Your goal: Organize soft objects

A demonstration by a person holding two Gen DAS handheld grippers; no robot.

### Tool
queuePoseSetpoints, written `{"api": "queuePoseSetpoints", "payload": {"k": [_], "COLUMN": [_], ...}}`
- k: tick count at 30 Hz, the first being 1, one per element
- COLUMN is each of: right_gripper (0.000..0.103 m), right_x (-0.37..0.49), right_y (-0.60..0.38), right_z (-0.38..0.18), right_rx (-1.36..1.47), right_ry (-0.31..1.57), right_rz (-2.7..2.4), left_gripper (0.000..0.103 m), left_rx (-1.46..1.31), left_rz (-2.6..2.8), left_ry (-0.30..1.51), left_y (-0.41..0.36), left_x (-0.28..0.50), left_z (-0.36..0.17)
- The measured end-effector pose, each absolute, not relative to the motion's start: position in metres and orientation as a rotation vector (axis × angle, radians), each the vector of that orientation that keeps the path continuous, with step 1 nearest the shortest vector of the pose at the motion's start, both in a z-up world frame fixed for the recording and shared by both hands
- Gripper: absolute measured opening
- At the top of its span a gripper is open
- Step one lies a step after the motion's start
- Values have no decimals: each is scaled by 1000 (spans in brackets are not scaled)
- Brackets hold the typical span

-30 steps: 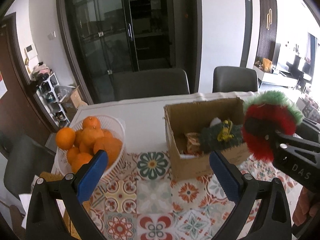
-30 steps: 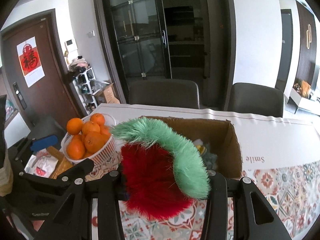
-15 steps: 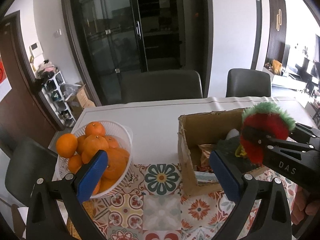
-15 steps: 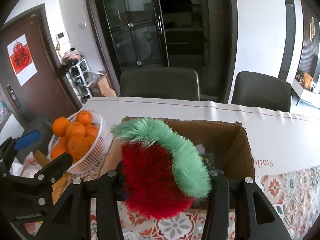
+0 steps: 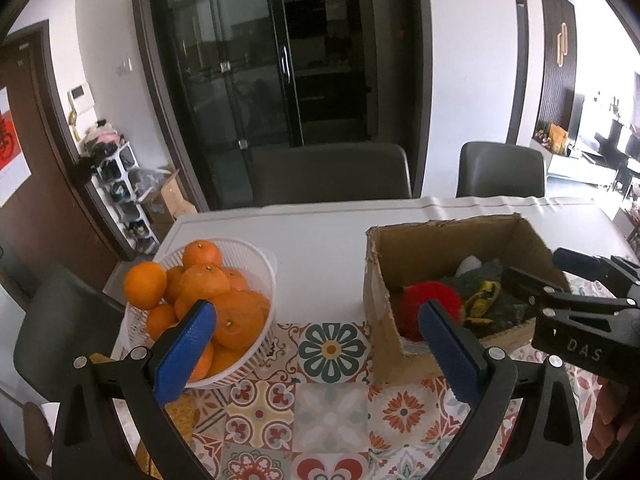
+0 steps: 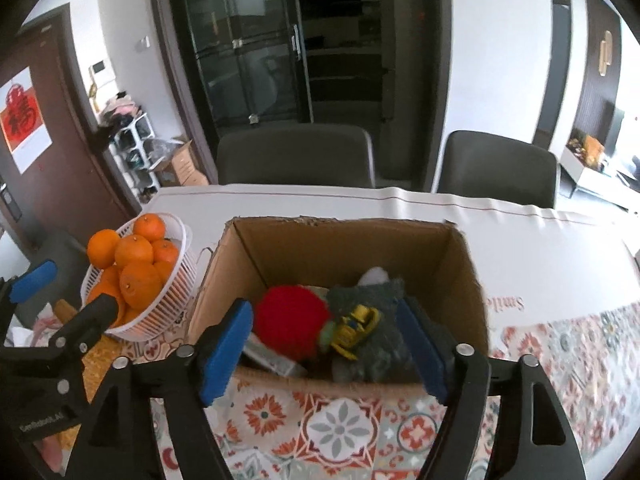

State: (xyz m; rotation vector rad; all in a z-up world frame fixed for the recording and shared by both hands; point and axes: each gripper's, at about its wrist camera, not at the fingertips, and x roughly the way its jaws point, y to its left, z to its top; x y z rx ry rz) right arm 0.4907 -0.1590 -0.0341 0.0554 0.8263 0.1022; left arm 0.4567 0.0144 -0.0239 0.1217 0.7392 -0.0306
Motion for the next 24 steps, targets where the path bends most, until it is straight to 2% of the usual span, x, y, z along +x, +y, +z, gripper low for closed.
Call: {"api": "queuePoseSetpoints", "payload": {"k": [8, 24], "right_gripper": [92, 94], "right_x": [409, 257], "right_y": [-177, -169], "right_z": [1, 31], "right_rx": [107, 27], "right_ry": [729, 612], "right_rz": [-15, -61], "left_gripper": [103, 103], "left_rx": [152, 131], "left_rz": [-64, -137], "left_ry": [644, 602], "left_y": [7, 10], "left_x": [395, 255], "left_z": [6, 27]}}
